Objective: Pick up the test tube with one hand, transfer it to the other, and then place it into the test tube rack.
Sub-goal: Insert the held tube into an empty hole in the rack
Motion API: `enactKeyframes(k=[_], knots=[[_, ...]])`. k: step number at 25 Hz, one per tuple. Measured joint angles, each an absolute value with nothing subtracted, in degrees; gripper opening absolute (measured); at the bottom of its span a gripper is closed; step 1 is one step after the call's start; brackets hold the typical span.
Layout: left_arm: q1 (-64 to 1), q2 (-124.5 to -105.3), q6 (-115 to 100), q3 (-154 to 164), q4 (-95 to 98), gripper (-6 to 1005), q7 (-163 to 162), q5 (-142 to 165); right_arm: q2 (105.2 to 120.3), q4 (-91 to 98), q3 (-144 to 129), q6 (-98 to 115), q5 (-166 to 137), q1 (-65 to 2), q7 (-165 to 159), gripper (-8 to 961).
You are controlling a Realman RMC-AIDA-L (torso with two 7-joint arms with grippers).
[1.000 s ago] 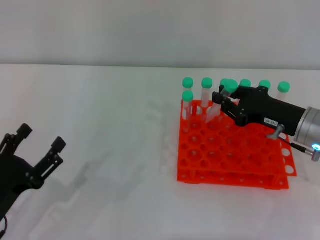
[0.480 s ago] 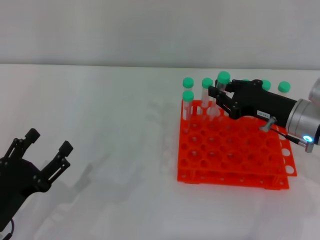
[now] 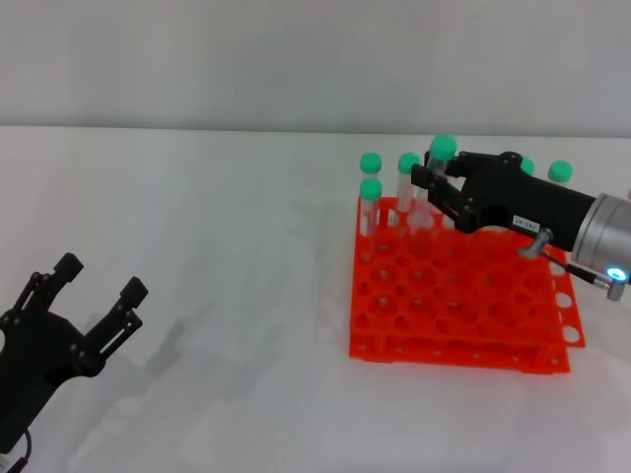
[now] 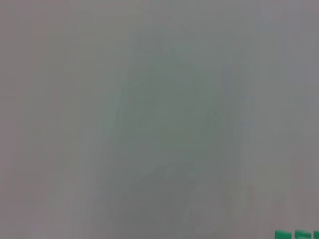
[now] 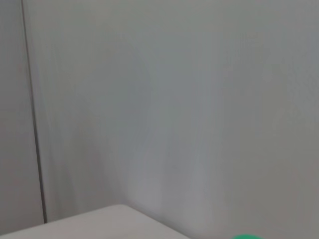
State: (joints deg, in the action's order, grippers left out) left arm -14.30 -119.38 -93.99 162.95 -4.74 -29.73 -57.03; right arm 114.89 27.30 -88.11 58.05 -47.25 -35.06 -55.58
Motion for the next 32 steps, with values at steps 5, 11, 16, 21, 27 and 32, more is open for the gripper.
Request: enactKeyframes(k=[5, 11, 16, 21, 27, 32], knots=[[-14.82, -119.27, -93.81, 162.89, -4.74, 893, -29.8, -57.03, 114.78, 28.97, -88.12, 58.27, -47.24, -34.21, -56.24, 234], [-15.14, -119.26, -93.8, 162.9, -4.74, 893, -29.78, -57.04, 115.22, 28.39, -89.57, 57.1, -47.8, -36.25, -56.28, 236], [-15.11, -119.3, -93.8, 162.89, -4.74, 893, -29.78, -57.04, 115.41, 28.23, -90.96, 55.69, -47.91, -37.2, -56.36, 238], [-15.04, -119.34, -93.8, 162.95, -4.73, 893, -29.72, -57.04, 115.62, 28.21, -91.58, 54.22, -47.91, -37.3, -56.27, 240], [-14.93, -119.36, -93.82, 162.95, -4.13, 893, -29.7, -57.03, 115.79, 28.12, -92.17, 52.33, -47.9, -37.37, -55.97, 242], [-14.68, -119.43, -93.84, 162.95, -4.04, 894, -29.7, -56.49, 115.84, 27.7, -93.15, 50.75, -47.9, -37.87, -55.92, 243]])
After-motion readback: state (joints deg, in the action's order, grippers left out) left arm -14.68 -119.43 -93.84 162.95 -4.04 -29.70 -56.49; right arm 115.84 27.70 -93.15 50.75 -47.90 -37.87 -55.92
